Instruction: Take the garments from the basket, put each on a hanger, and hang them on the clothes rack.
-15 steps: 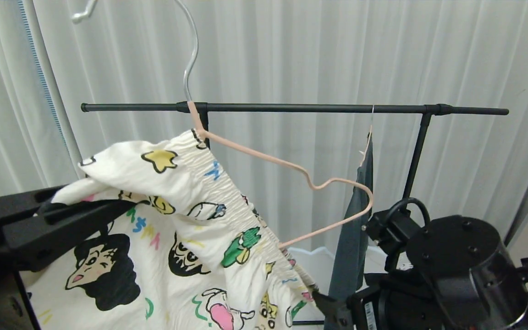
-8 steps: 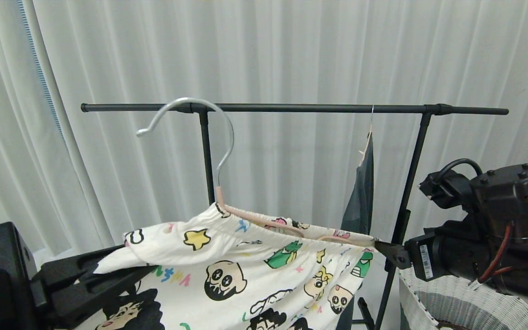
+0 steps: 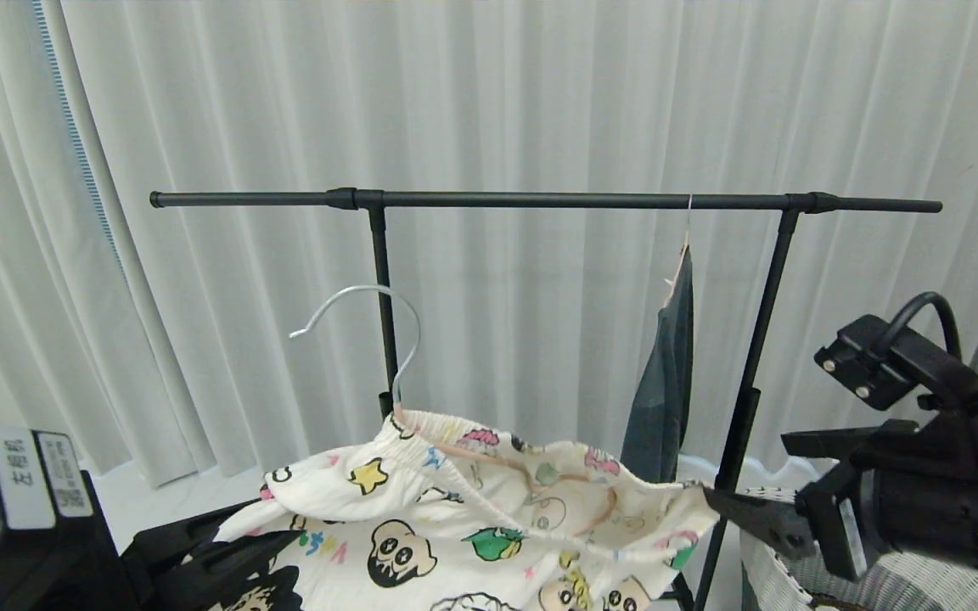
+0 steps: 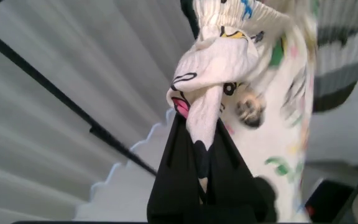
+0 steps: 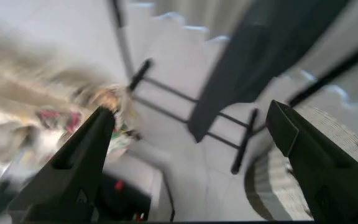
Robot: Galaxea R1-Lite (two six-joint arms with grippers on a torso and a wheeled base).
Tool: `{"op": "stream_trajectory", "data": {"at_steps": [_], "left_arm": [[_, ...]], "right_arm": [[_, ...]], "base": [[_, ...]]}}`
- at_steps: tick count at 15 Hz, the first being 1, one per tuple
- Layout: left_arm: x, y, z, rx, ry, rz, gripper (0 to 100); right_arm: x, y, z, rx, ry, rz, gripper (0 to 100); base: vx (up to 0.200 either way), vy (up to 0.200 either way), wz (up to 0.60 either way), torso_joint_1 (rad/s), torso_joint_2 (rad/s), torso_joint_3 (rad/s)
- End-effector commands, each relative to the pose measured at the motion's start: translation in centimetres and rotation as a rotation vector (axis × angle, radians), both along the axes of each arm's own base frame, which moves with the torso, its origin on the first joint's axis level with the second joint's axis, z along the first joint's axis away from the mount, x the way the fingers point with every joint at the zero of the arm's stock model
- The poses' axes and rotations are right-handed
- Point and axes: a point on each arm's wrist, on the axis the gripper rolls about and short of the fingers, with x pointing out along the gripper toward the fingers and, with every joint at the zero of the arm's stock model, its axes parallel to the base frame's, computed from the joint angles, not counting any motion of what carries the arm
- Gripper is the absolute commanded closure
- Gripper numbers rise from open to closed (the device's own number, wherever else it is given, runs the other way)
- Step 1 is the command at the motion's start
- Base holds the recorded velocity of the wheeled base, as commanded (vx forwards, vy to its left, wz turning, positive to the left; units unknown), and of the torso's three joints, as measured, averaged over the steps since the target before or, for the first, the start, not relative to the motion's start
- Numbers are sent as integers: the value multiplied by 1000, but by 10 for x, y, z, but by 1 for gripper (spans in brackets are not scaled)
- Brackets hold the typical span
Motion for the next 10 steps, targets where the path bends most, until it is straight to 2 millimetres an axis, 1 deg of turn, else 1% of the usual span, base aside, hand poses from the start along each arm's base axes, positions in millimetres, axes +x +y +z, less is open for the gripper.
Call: {"op": "stream_trajectory", "data": {"at_steps": [1, 3, 5, 7, 8, 9, 10], "left_arm": [[2, -5, 5, -35, 10, -60, 100], [-3, -1, 6, -64, 16, -151, 100], [-7, 2, 4, -73, 16, -187, 100], [-10, 5, 4, -84, 12, -219, 100], [-12, 6, 4, -89, 10, -241, 100], [-12, 7, 2, -80, 10, -261, 100], [-12, 6, 1, -71, 5, -265, 100]], "right_arm": [[-44, -3, 15, 66, -12, 285, 0], [-45, 1, 14, 25, -51, 404, 0], [-39, 8, 14, 4, -101, 526, 0], [-30, 24, 11, -26, -163, 627, 0], [-26, 33, 10, -33, -176, 662, 0], [-19, 46, 7, -36, -175, 702, 0], [-17, 54, 6, -34, -172, 723, 0]], "base": [[0, 0, 0, 0, 0, 0], [0, 0, 0, 0, 0, 0], [0, 0, 0, 0, 0, 0], [0, 0, 0, 0, 0, 0], [0, 0, 0, 0, 0, 0], [0, 0, 0, 0, 0, 0], [0, 0, 0, 0, 0, 0]]}}
